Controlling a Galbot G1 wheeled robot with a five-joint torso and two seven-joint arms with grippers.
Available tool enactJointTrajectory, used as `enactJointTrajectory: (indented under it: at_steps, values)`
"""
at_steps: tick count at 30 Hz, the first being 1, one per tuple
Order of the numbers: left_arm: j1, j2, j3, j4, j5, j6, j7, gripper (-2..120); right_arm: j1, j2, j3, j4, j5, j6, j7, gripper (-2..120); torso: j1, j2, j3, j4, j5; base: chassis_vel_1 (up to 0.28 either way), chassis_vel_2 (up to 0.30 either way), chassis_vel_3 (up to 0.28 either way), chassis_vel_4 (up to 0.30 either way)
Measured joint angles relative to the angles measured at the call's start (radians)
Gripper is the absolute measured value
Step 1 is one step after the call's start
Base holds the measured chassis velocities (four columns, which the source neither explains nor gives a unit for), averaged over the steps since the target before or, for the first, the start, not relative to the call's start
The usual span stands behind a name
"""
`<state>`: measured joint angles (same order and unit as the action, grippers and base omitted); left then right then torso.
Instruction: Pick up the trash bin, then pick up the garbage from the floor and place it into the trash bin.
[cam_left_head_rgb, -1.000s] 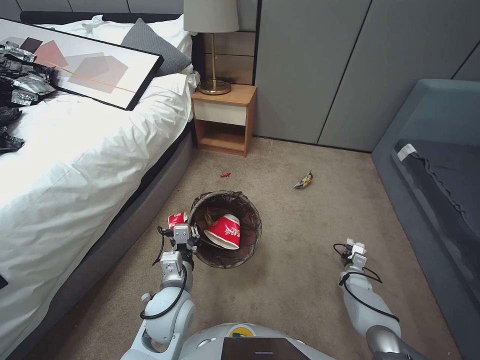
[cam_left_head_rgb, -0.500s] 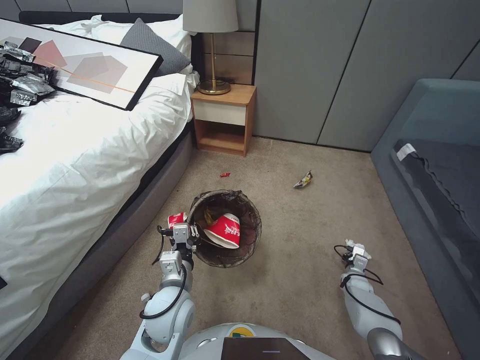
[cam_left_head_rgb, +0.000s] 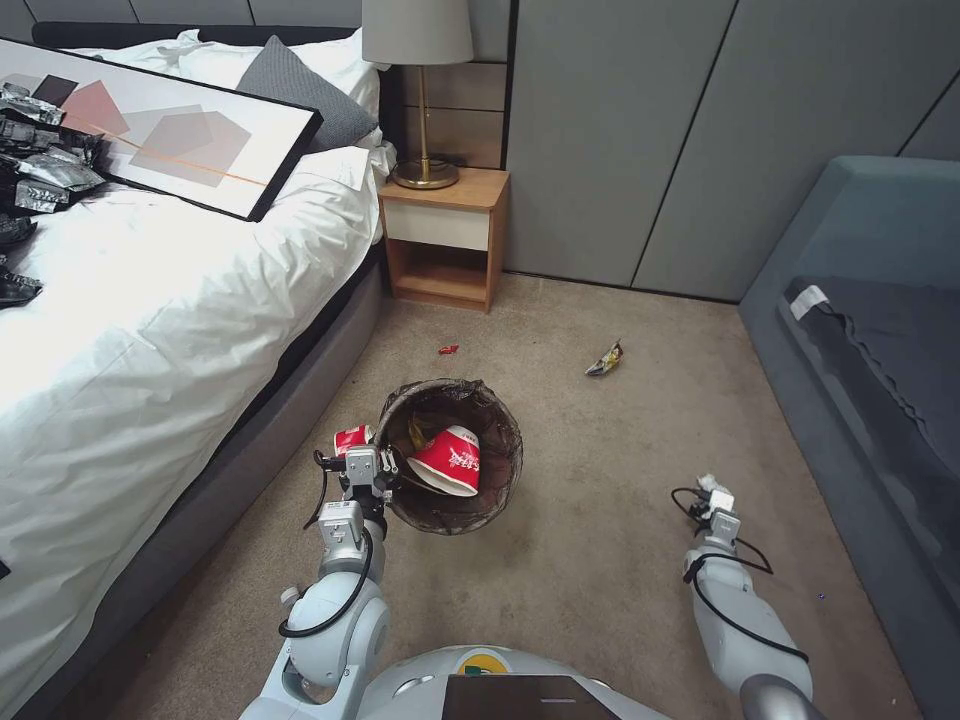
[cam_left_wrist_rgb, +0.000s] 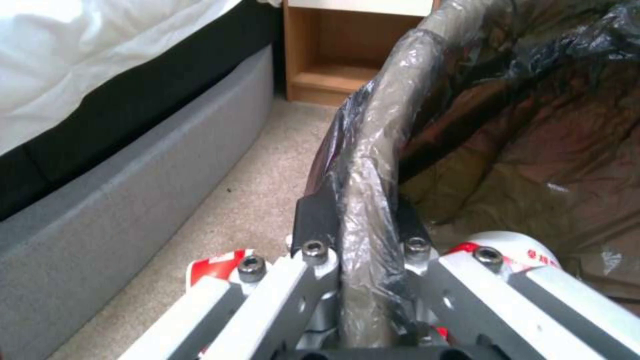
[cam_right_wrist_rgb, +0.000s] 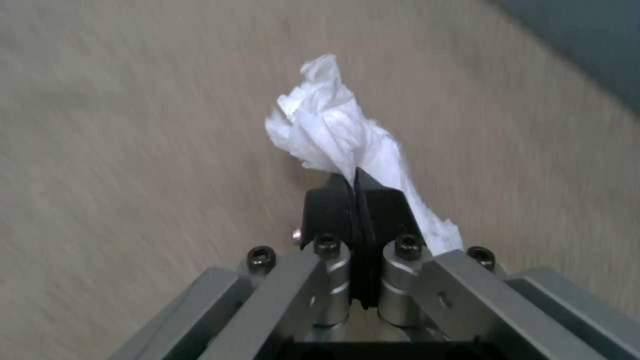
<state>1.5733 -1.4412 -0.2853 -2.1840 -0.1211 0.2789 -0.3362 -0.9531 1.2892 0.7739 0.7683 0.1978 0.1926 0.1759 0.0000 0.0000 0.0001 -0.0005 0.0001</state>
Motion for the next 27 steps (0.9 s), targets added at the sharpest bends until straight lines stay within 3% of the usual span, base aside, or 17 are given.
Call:
enactJointTrajectory:
  at_steps: [4,6,7,10,11,13,17,19,21,22,27]
  values:
    - [0.000,0.000,0.000,0.004,0.000,0.000,0.000,3,-0.055,0.016,0.007,0.148,-0.010,0.029,-0.001,0,0.000,0.000,0.000,0.0003,-0.0001,0.000,0.000,0.000,0.000]
    - [0.000,-0.001,0.000,0.007,0.001,0.000,0.000,3,-0.108,0.030,0.011,0.288,-0.029,0.075,-0.025,0,0.000,0.000,0.000,0.0004,-0.0003,0.000,0.000,0.000,0.000]
    - [0.000,-0.001,0.000,0.007,0.001,0.000,0.000,3,-0.108,0.030,0.011,0.288,-0.029,0.075,-0.025,0,0.000,0.000,0.000,0.0004,-0.0003,0.000,0.000,0.000,0.000]
    - [-0.001,-0.002,0.006,0.013,0.003,0.001,0.000,3,-0.189,0.055,0.008,0.502,-0.049,0.164,-0.104,0,0.000,0.000,0.000,0.0002,-0.0004,0.000,0.000,0.000,0.000]
    - [-0.001,-0.002,0.006,0.013,0.003,0.001,0.000,3,-0.189,0.055,0.008,0.502,-0.049,0.164,-0.104,0,0.000,0.000,0.000,0.0002,-0.0004,0.000,0.000,0.000,0.000]
    - [-0.001,-0.002,0.011,0.016,0.004,0.001,0.001,3,-0.246,0.069,-0.004,0.641,-0.057,0.248,-0.196,0,0.000,0.000,0.000,0.0005,-0.0004,0.000,0.000,0.000,0.000]
    - [-0.001,-0.001,0.011,0.020,0.004,0.001,0.001,3,-0.295,0.077,-0.029,0.774,-0.041,0.320,-0.318,0,0.000,0.000,0.000,0.0004,0.0000,0.000,0.000,0.000,0.000]
    - [-0.001,0.000,0.012,0.024,0.005,0.001,0.001,3,-0.331,0.080,-0.066,0.908,-0.012,0.361,-0.414,0,0.000,0.000,0.000,0.0005,-0.0003,0.000,0.000,0.000,0.000]
    - [-0.001,0.000,0.014,0.025,0.005,0.001,0.001,3,-0.341,0.082,-0.082,0.955,-0.003,0.366,-0.441,0,0.000,0.000,0.000,0.0004,-0.0004,0.000,0.000,0.000,0.000]
    - [-0.002,0.000,0.018,0.028,0.006,0.001,0.001,3,-0.354,0.083,-0.124,1.053,0.006,0.370,-0.483,0,0.000,0.000,0.000,0.0010,-0.0005,0.000,0.000,0.000,0.000]
    - [-0.002,-0.001,0.027,0.030,0.009,0.001,0.002,3,-0.353,0.075,-0.223,1.171,0.025,0.338,-0.517,0,0.000,0.000,0.000,0.0006,-0.0001,0.000,0.000,0.000,0.000]
